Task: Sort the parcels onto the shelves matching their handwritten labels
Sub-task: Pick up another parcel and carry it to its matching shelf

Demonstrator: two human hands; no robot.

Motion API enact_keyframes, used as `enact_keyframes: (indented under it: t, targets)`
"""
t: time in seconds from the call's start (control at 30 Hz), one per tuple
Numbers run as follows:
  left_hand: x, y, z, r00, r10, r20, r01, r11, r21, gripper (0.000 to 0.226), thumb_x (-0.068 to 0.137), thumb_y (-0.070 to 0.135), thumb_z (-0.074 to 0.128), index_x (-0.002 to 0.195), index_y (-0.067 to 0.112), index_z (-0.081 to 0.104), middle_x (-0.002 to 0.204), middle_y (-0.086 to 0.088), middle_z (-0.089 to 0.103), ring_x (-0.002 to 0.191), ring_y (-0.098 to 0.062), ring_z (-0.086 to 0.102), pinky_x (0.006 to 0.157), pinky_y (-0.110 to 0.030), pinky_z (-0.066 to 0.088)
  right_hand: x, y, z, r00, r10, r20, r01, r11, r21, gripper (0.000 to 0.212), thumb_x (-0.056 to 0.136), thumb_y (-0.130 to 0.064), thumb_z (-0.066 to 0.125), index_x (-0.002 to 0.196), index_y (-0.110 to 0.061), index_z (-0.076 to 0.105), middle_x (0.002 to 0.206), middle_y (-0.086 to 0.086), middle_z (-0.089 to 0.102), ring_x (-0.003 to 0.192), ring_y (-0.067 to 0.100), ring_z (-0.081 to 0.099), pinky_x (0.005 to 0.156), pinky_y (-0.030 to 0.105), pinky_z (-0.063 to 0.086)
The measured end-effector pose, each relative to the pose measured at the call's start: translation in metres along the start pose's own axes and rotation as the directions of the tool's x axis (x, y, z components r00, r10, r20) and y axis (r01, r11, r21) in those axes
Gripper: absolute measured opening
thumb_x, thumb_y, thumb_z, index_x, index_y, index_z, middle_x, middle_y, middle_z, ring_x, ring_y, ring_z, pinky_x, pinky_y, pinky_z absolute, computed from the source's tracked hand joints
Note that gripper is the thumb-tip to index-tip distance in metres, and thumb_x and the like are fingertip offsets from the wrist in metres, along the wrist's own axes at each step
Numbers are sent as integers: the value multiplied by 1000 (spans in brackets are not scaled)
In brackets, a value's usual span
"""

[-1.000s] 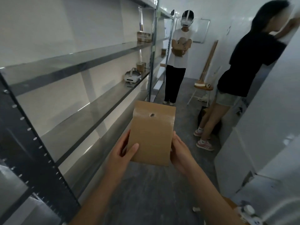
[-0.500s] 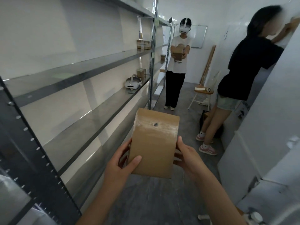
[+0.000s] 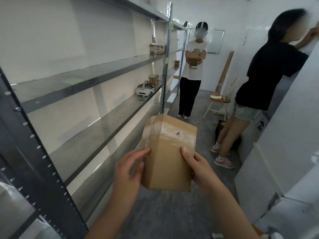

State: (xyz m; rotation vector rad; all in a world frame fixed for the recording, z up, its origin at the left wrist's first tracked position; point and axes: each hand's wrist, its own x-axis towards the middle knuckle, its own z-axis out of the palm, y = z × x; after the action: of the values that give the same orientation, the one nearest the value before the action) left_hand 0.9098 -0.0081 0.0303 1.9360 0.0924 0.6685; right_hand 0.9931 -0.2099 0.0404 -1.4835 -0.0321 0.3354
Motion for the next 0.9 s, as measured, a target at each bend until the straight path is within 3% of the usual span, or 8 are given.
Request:
enact_keyframes:
  t: [0.13, 0.23, 0.37, 0.53, 0.63, 0.73, 0.8, 0.9]
  targets:
    - [-3, -5, -1, 976, -215, 15, 215, 966, -140, 46, 91, 15, 67, 126, 42, 52, 128, 23, 51, 126, -4, 48, 110, -27, 34, -4, -10, 1, 997, -61, 41, 60, 998, 26, 38, 85, -46, 68, 120, -29, 67, 111, -12, 77, 99, 5, 73, 79, 24, 55]
    - [-4, -7, -5, 933, -348, 89, 359, 908, -217, 61, 81, 40, 69, 138, 34, 48, 139, 14, 52, 135, -13, 44, 111, -31, 35, -4, -17, -1, 996, -66, 62, 64, 997, 41, 41, 84, -45, 67, 120, -27, 67, 114, -9, 76, 101, 6, 73, 83, 27, 55]
    - [1, 2, -10, 922, -322, 215, 375, 880, -290, 74, 76, 46, 67, 144, 26, 48, 140, 15, 56, 130, -4, 52, 109, -31, 45, -3, -16, -6, 996, 6, 84, -14, 995, 97, 49, 85, -48, 62, 126, -19, 65, 120, -3, 75, 111, 13, 70, 92, 35, 54]
    - [4, 9, -13, 889, -311, 337, 424, 837, -345, 56, 72, 51, 66, 125, 32, 62, 118, 12, 72, 104, -1, 69, 77, -14, 57, -4, -7, -5, 990, 72, 122, -89, 986, 144, 53, 90, -51, 54, 129, -17, 64, 125, 0, 72, 116, 15, 68, 95, 38, 53]
    - [5, 7, -14, 870, -349, 347, 469, 804, -366, 78, 65, 58, 69, 136, 28, 55, 127, 7, 67, 108, -6, 68, 81, -20, 59, -3, -4, -3, 987, 99, 123, -116, 983, 143, 51, 92, -52, 53, 129, -18, 64, 125, -1, 72, 117, 16, 67, 93, 38, 54]
    - [4, 9, -15, 869, -369, 329, 480, 789, -383, 78, 63, 62, 74, 132, 31, 58, 124, 9, 69, 106, -5, 69, 87, -27, 59, -1, -7, 1, 991, 87, 102, -94, 993, 68, 50, 93, -53, 55, 130, -20, 62, 126, -3, 71, 118, 17, 66, 102, 43, 51]
    - [3, 8, -12, 879, -379, 290, 469, 796, -382, 70, 63, 59, 76, 127, 32, 63, 117, 12, 72, 103, -4, 70, 90, -32, 58, -1, -8, 6, 998, 50, 48, -48, 998, -47, 57, 91, -54, 58, 139, -22, 53, 134, -6, 64, 121, 15, 60, 109, 46, 44]
    - [4, 8, -6, 877, -403, 263, 477, 801, -363, 69, 64, 58, 74, 127, 33, 61, 116, 12, 71, 105, -8, 70, 92, -37, 59, -2, -6, 14, 1000, -13, 2, 13, 989, -149, 94, 77, -64, 64, 156, -36, 23, 154, -4, 43, 135, 15, 46, 116, 45, 37]
